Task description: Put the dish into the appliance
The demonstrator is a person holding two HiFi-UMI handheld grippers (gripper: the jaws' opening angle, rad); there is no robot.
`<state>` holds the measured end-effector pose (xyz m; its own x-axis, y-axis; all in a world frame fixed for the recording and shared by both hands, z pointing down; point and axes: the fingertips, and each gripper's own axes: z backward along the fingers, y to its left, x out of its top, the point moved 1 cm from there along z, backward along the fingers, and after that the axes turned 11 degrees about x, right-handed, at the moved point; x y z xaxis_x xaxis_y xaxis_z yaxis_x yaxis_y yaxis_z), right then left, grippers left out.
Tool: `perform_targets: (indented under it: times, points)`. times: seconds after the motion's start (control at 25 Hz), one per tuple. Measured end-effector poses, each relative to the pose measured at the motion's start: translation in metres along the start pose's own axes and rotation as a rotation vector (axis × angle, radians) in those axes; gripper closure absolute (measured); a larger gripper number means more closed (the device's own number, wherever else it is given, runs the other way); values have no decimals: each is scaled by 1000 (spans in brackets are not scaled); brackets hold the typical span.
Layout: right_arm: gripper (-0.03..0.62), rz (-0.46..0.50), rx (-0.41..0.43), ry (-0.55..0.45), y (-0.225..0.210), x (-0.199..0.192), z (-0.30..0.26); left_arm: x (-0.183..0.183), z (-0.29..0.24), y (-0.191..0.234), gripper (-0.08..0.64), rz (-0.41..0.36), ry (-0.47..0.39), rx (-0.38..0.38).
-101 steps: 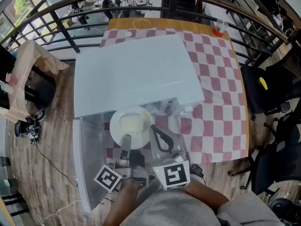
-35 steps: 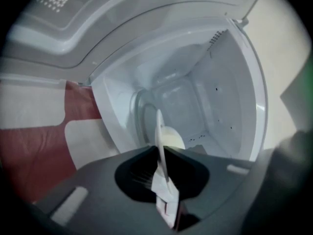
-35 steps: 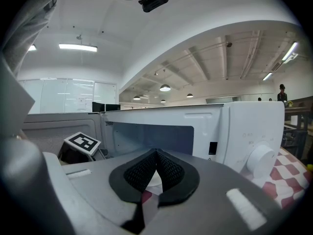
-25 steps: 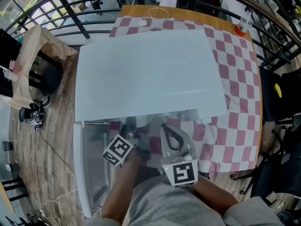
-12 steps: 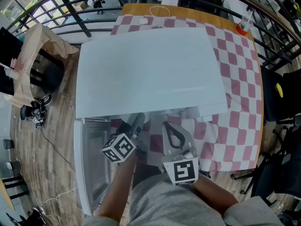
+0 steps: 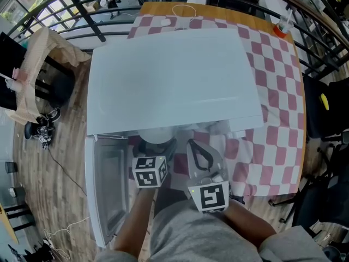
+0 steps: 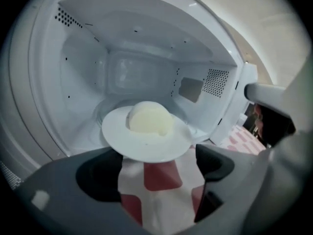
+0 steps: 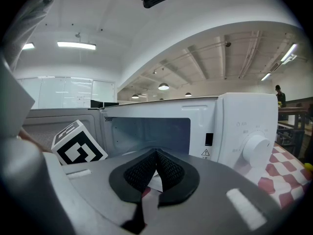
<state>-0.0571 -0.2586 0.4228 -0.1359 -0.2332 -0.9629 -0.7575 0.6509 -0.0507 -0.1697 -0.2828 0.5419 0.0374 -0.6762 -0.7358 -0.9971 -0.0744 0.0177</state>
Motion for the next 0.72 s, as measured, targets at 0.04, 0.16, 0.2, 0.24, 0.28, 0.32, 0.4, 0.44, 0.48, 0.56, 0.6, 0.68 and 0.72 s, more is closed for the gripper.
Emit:
perform_targets:
  times: [0.04, 0.16, 0.2, 0.24, 0.28, 0.32, 0.4, 0.44, 0.48, 0.56, 0.6, 0.68, 0.72]
  points:
    - [594, -3, -1, -3, 0, 0, 0, -3, 0, 2, 83, -8, 30, 20]
    - [594, -21, -6, -15, -1, 1, 0, -5, 3, 10, 83, -24, 34, 69]
    - [594, -20, -6, -15, -1, 0, 0, -3, 5, 11, 83, -23, 16, 77]
    - [594, -13, -5, -11, -1, 0, 0, -1, 6, 12, 83, -16, -1, 83]
    - [594, -6, -3, -7, -1, 0, 0, 1, 9, 13, 83, -9, -18, 89]
    - [594, 0, -2, -6, -1, 0, 1, 3, 11, 14, 83, -6, -35, 97]
    - [594, 4, -2, -7, -1, 1, 1, 7, 16, 13, 83, -12, -62, 107]
    - [594, 3, -3, -7, -2, 1, 1, 8, 18, 12, 83, -14, -68, 105]
    - [594, 1, -3, -6, -2, 0, 1, 8, 19, 11, 83, -15, -71, 103]
    - [594, -1, -3, -3, -2, -1, 1, 8, 20, 11, 93, -11, -76, 105]
    - [594, -3, -3, -3, -3, -1, 0, 8, 20, 11, 99, -10, -78, 108]
    - [594, -10, -4, -7, -3, -2, 0, 9, 18, 12, 110, -8, -81, 113]
    - [594, -9, -3, -4, -3, -2, 0, 10, 17, 12, 110, -8, -81, 114]
